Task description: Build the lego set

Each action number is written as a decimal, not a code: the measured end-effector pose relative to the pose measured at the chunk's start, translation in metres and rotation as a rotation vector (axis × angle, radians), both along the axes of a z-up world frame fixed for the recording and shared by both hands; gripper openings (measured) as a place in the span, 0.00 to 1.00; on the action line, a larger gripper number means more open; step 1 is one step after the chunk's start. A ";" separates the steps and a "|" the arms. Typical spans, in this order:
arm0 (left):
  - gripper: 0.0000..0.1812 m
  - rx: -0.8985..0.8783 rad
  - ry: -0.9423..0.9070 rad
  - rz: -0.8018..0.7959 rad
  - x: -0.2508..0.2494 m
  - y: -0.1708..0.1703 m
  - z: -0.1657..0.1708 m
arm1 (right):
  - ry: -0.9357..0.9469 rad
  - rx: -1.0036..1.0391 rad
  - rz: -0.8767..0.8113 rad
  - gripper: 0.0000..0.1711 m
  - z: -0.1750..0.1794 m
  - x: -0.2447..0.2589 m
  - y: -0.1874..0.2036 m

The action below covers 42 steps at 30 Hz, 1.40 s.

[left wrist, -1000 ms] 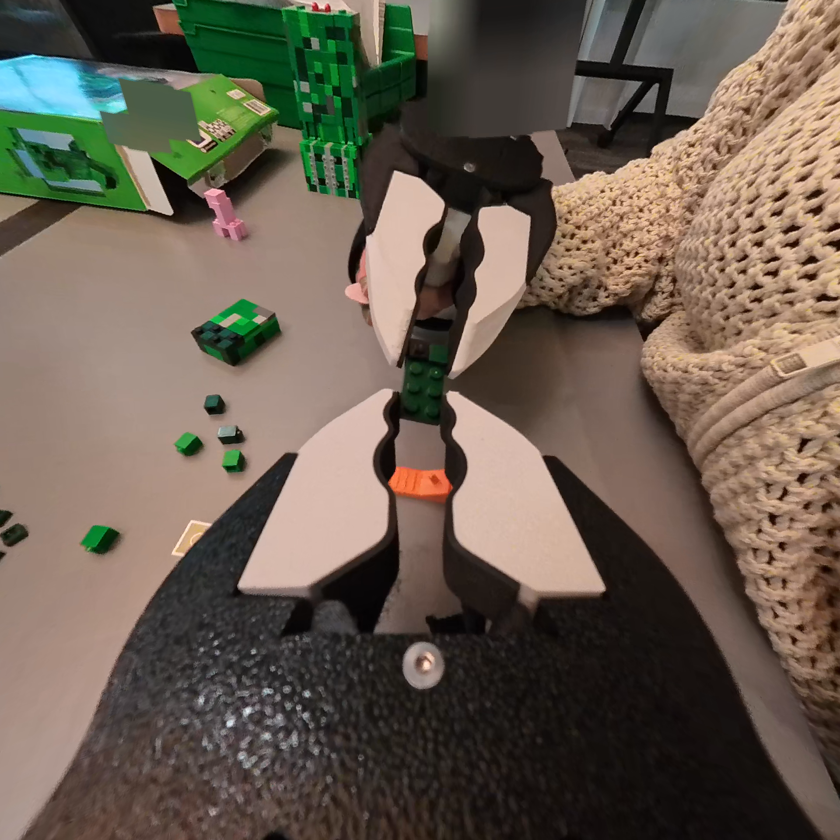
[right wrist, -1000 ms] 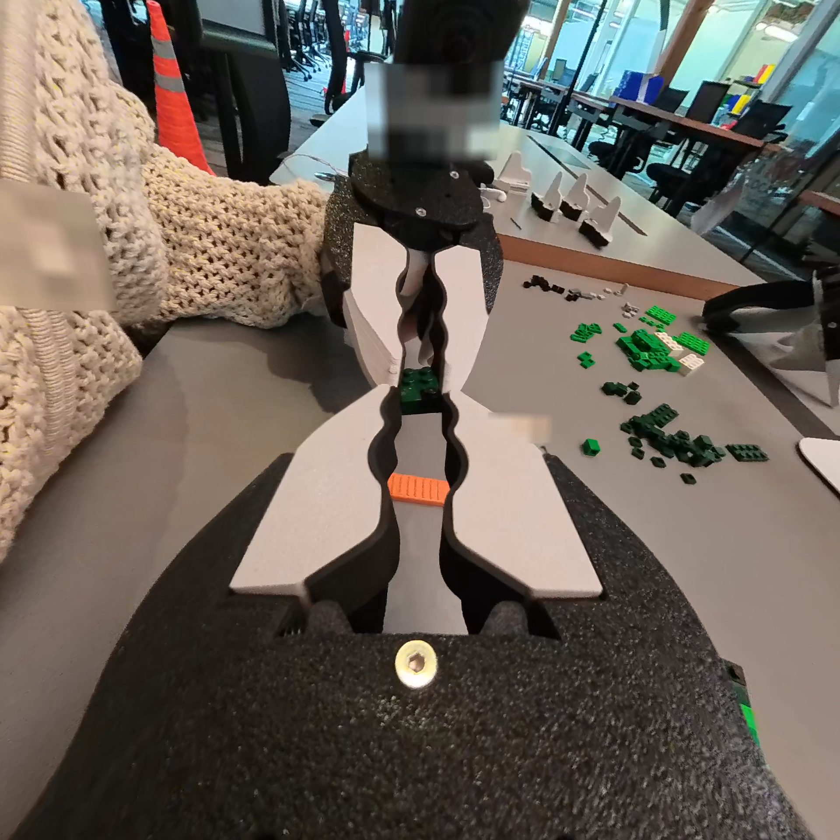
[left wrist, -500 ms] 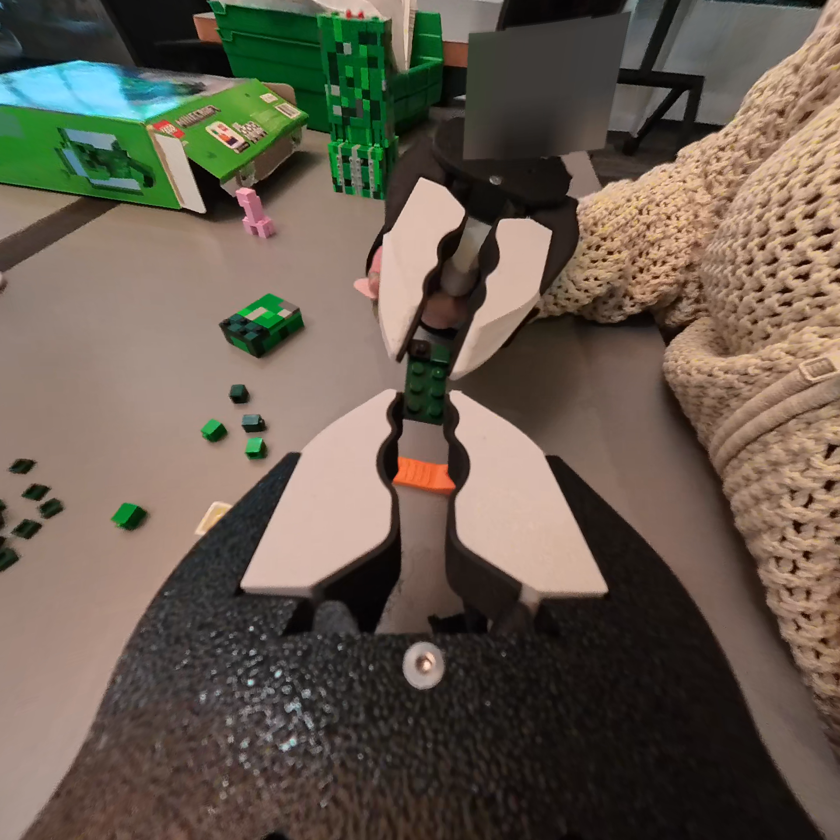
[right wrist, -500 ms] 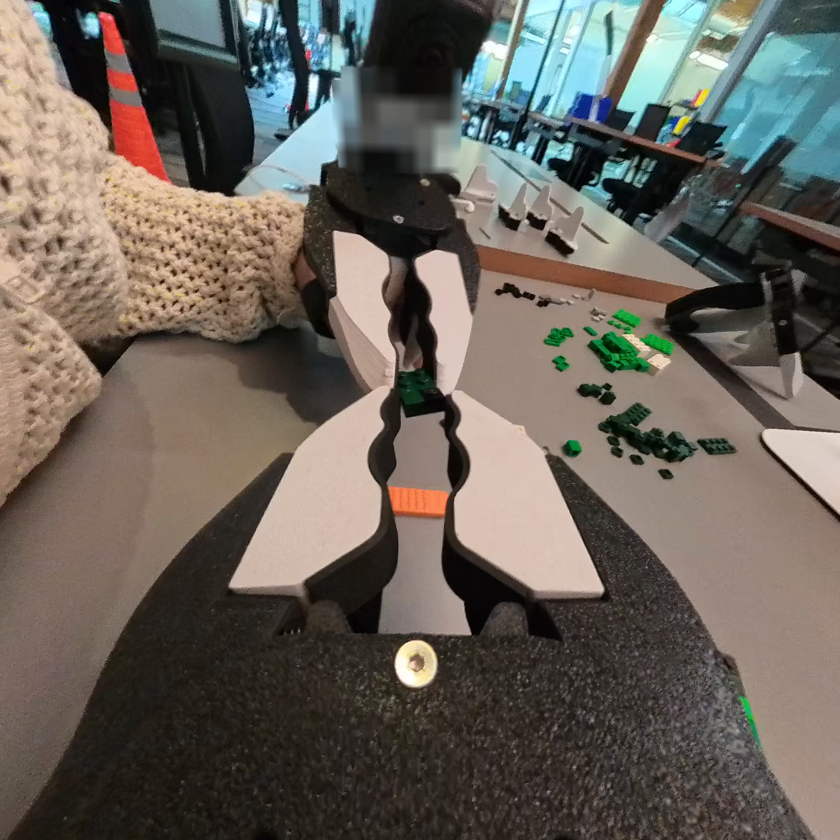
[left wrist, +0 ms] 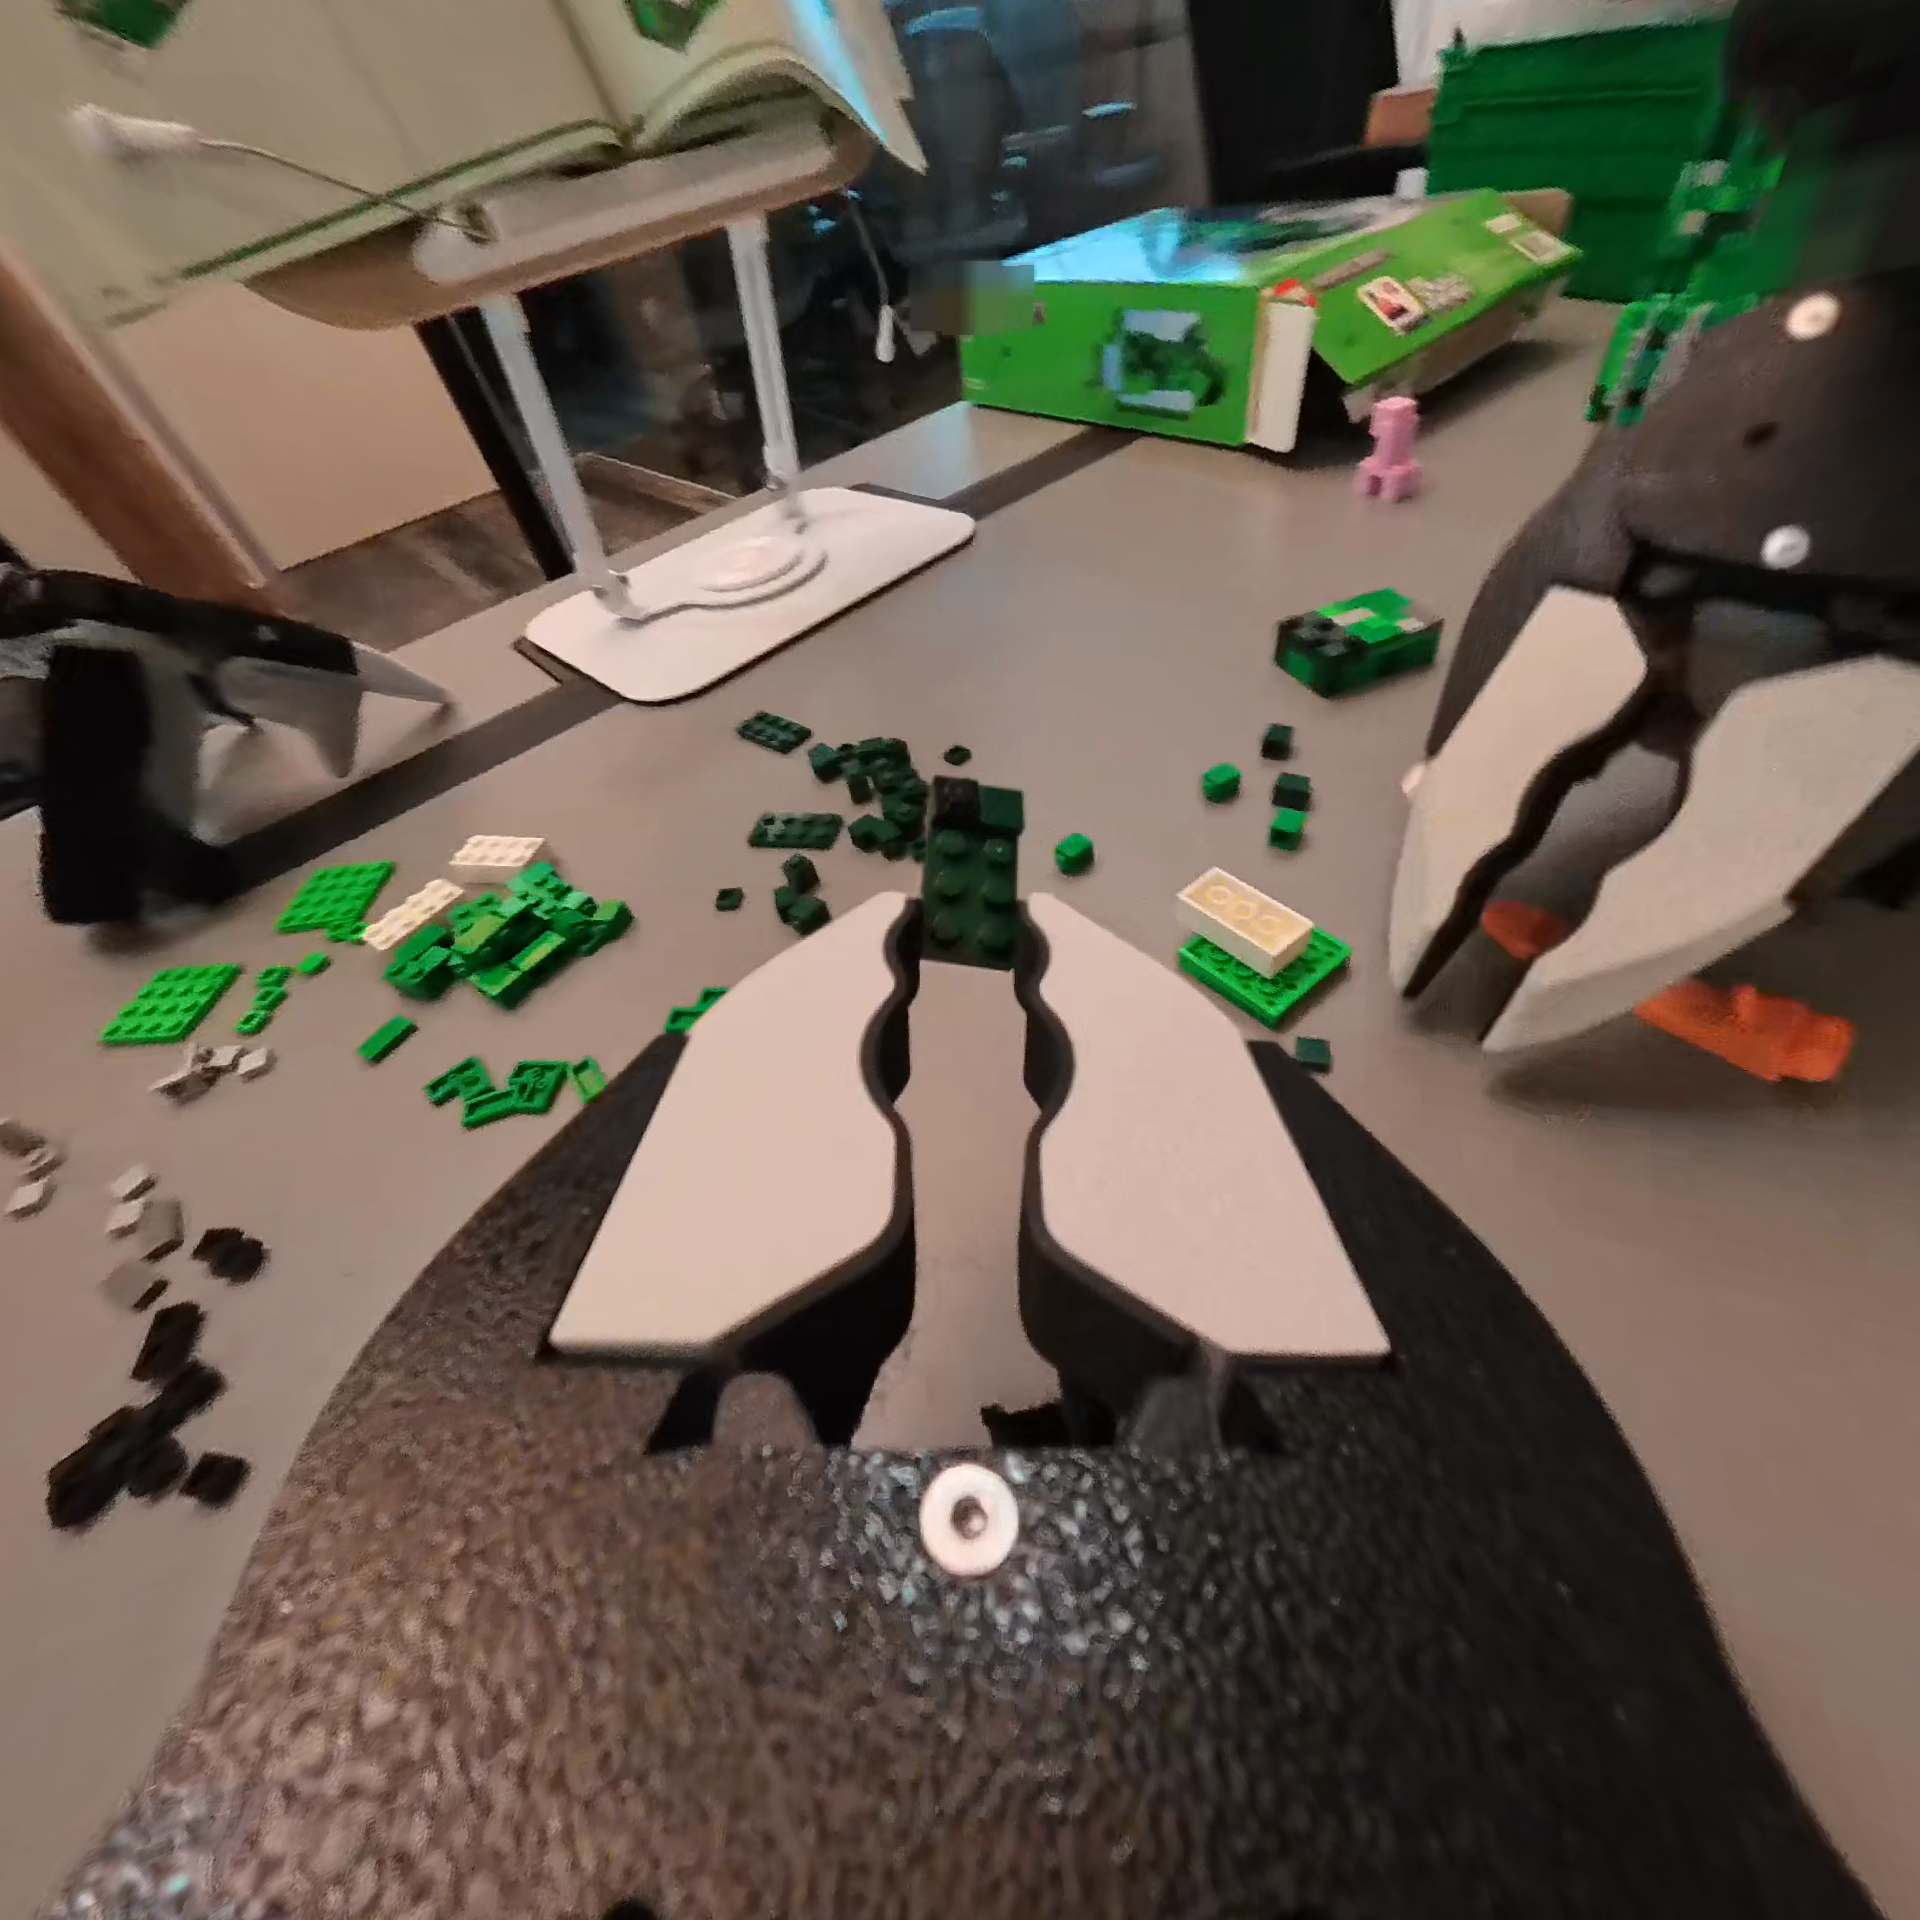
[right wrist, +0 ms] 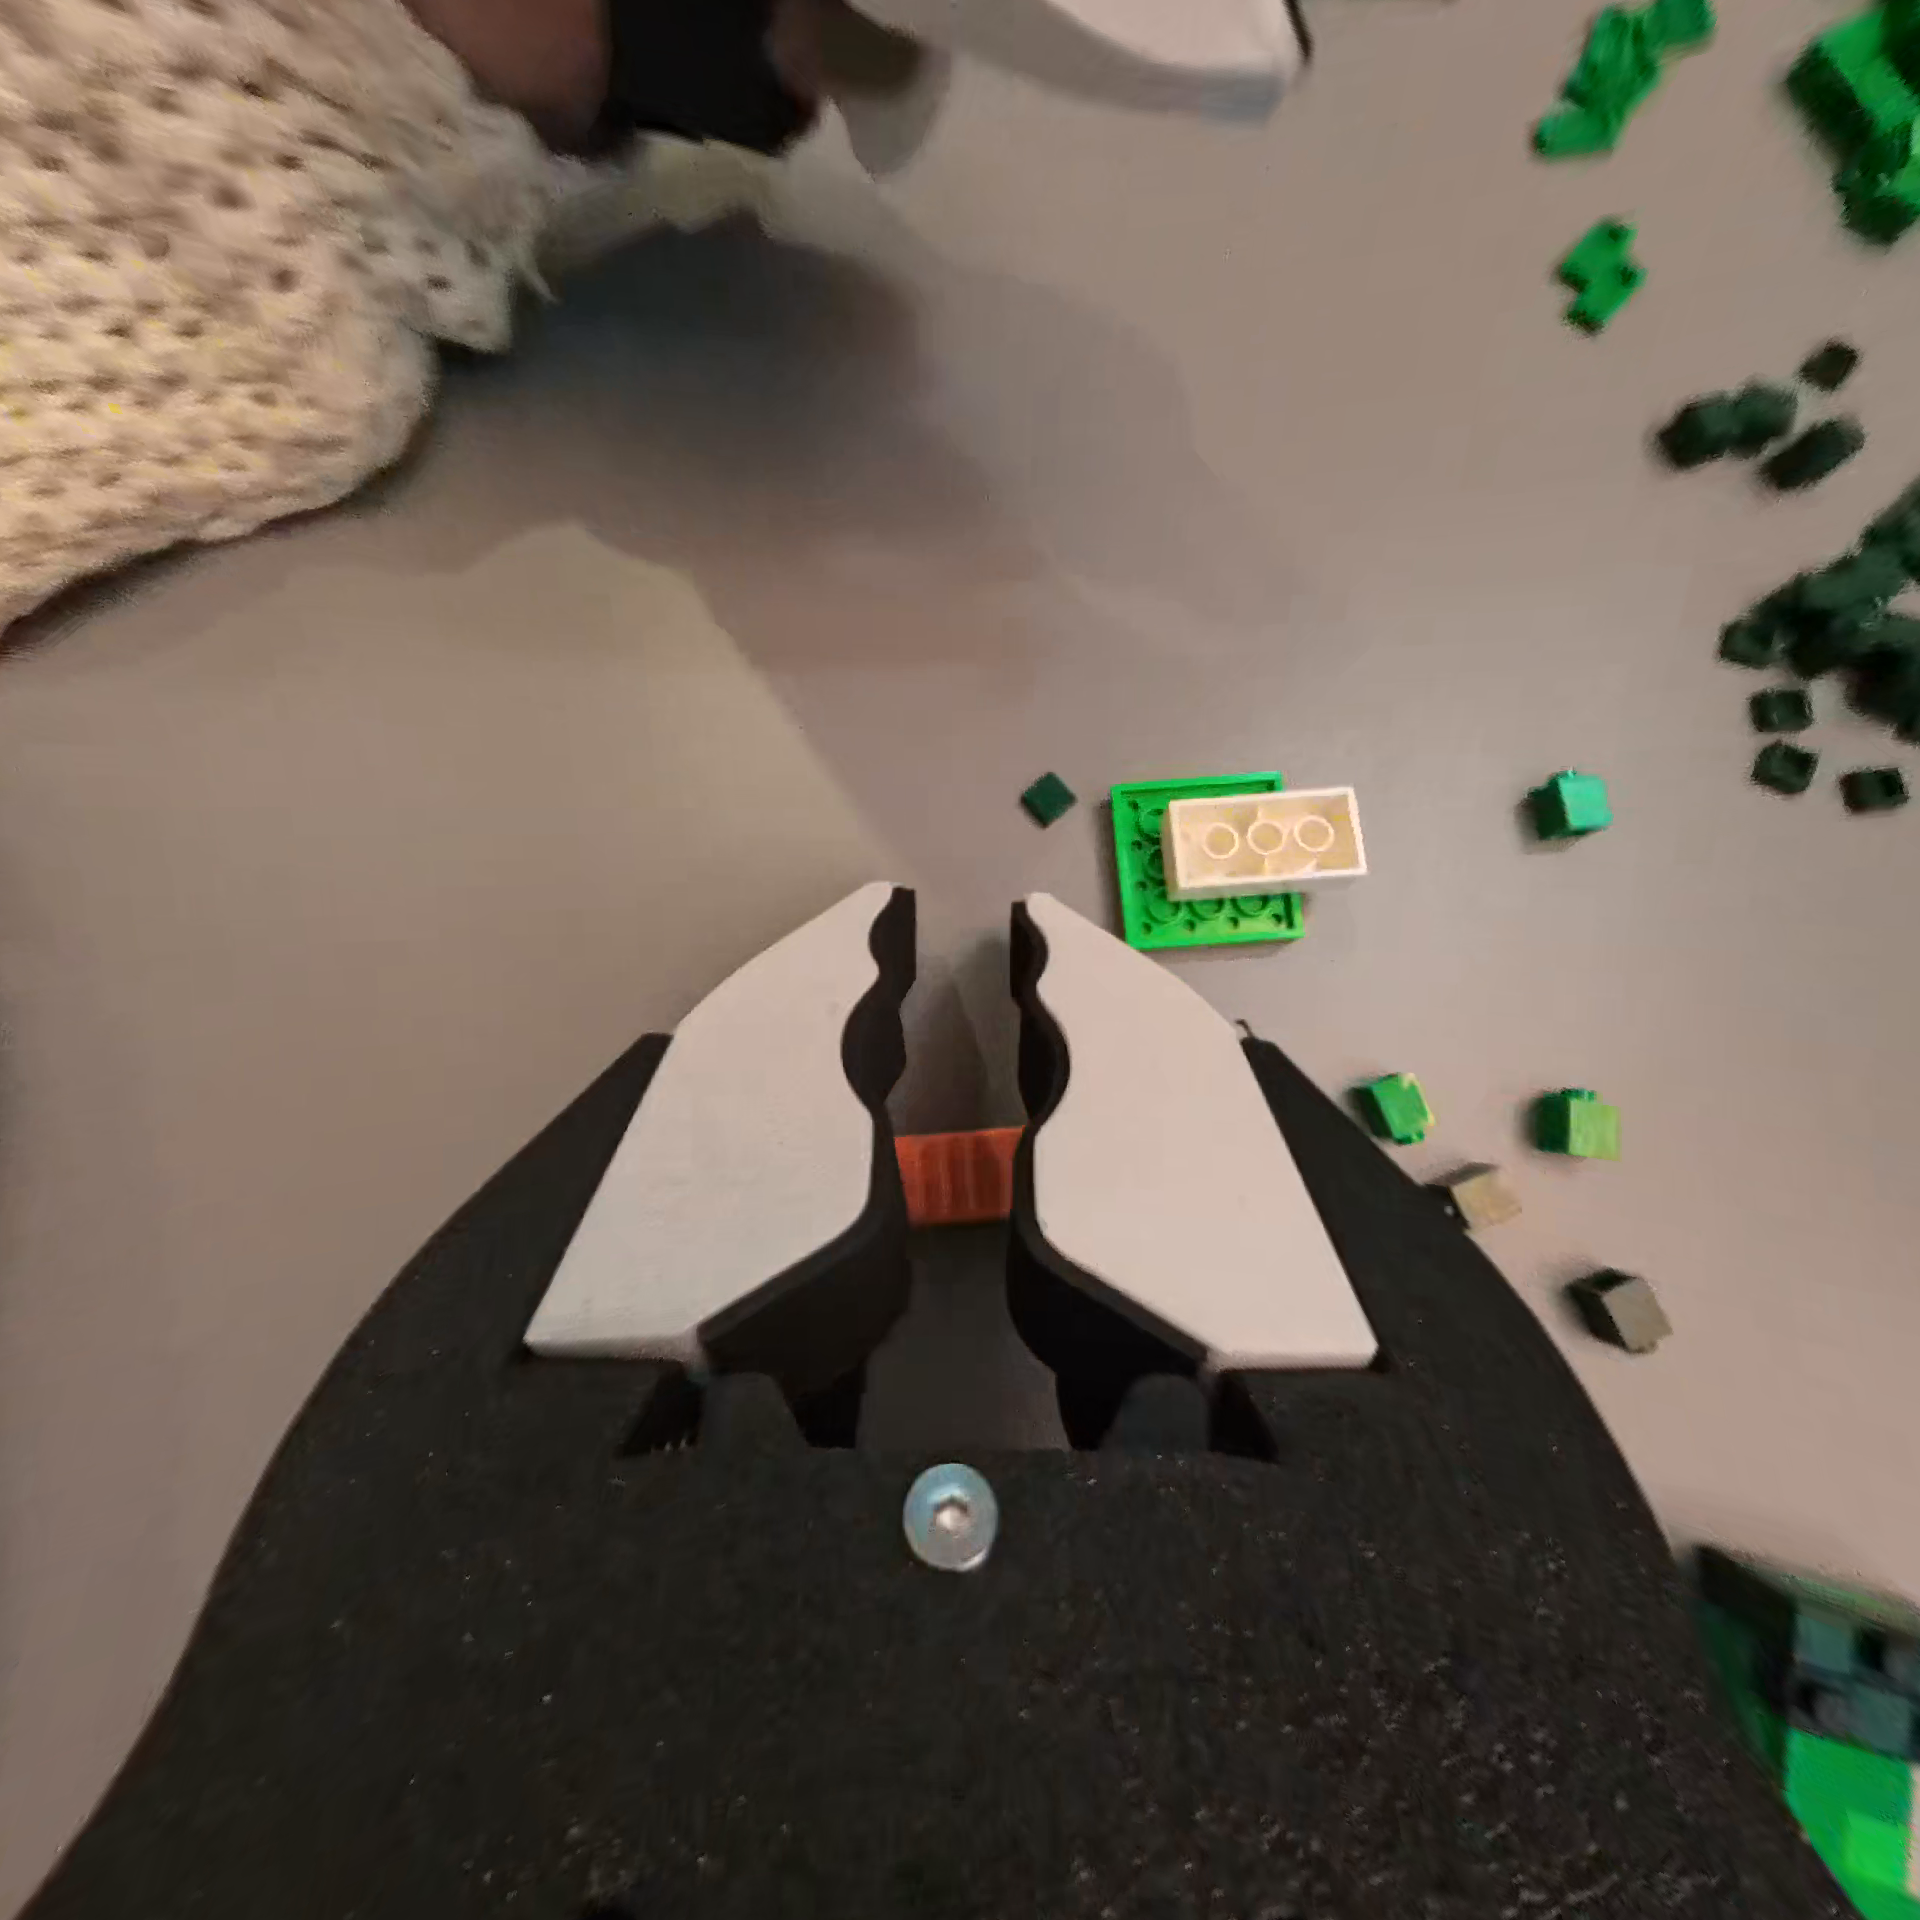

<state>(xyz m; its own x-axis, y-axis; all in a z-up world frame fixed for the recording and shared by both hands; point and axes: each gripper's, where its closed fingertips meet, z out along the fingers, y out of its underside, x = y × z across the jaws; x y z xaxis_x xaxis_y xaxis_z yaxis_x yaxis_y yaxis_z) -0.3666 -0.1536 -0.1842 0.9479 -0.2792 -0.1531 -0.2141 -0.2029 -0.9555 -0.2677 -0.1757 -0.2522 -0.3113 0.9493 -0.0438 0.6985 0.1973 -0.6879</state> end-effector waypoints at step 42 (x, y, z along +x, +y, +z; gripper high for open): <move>0.09 -0.397 0.124 -0.881 0.160 -0.016 -0.054 | 0.325 0.121 0.026 0.04 0.037 0.061 0.014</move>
<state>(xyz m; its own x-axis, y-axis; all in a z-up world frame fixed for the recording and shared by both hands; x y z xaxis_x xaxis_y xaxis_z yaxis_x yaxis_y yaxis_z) -0.2066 -0.1699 -0.2381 0.3581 -0.9335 0.0202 -0.5382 -0.2240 -0.8125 -0.2065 -0.1616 -0.2149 -0.3147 0.9331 0.1742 0.4403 0.3060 -0.8441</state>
